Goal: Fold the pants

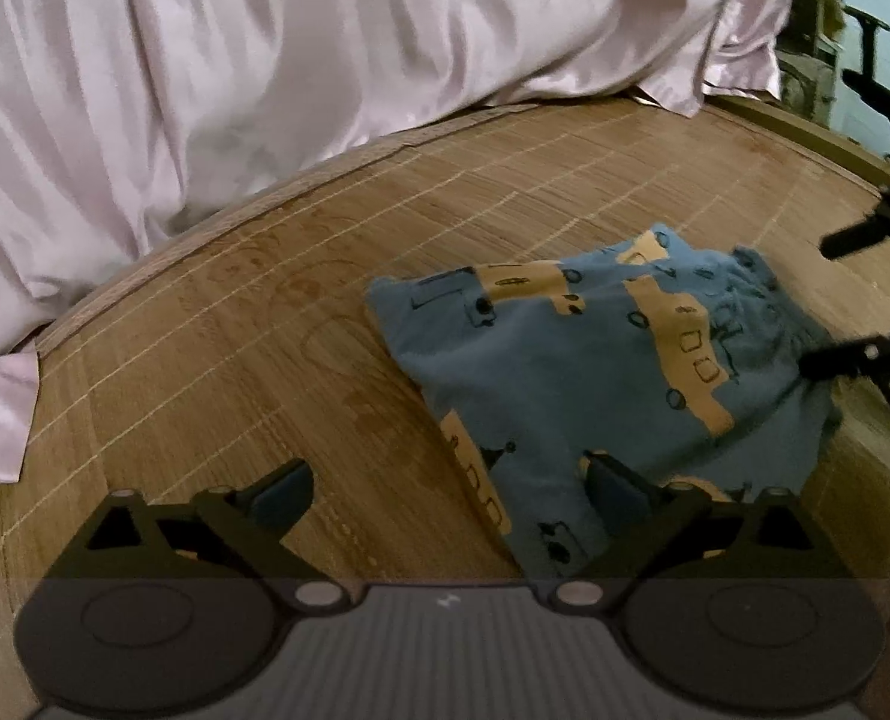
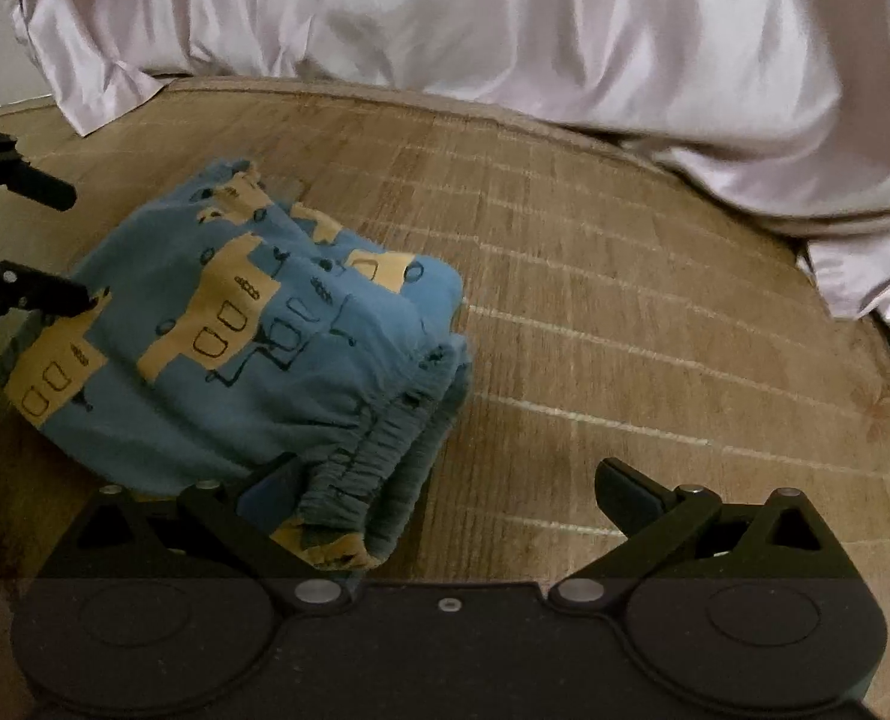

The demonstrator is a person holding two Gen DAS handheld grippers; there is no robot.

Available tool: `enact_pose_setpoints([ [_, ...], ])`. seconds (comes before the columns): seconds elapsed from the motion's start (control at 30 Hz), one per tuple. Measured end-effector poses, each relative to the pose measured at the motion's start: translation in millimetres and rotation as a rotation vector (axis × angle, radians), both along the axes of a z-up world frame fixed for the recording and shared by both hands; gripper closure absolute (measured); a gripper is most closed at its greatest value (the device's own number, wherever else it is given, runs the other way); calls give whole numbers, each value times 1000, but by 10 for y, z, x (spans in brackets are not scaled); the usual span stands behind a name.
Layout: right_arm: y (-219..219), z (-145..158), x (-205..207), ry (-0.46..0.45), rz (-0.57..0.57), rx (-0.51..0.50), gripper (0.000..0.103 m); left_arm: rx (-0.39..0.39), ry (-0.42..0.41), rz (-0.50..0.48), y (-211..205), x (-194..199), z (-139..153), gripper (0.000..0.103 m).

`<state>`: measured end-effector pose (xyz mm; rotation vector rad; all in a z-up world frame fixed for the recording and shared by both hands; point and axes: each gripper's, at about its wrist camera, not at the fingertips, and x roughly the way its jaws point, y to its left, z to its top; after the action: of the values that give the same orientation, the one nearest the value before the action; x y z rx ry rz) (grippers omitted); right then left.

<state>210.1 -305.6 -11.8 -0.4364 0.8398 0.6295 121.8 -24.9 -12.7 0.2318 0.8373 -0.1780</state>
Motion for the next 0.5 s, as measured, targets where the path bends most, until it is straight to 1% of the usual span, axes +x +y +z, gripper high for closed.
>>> enact_pose_setpoints([
  [0.13, 2, 52, -17, -28, -8, 10, 1, -18, 20, 10, -20, -36, 69, 3],
  [0.27, 2, 35, -13, -13, 1, 0, 1, -60, 62, 11, -52, -72, 97, 3],
  [0.4, 21, 1, -20, -4, 7, -19, 1, -65, 80, 7, -83, -154, 65, 3],
  [0.5, 20, -6, -19, 1, 6, -19, 1, -76, 93, 27, -71, -182, 26, 3],
])
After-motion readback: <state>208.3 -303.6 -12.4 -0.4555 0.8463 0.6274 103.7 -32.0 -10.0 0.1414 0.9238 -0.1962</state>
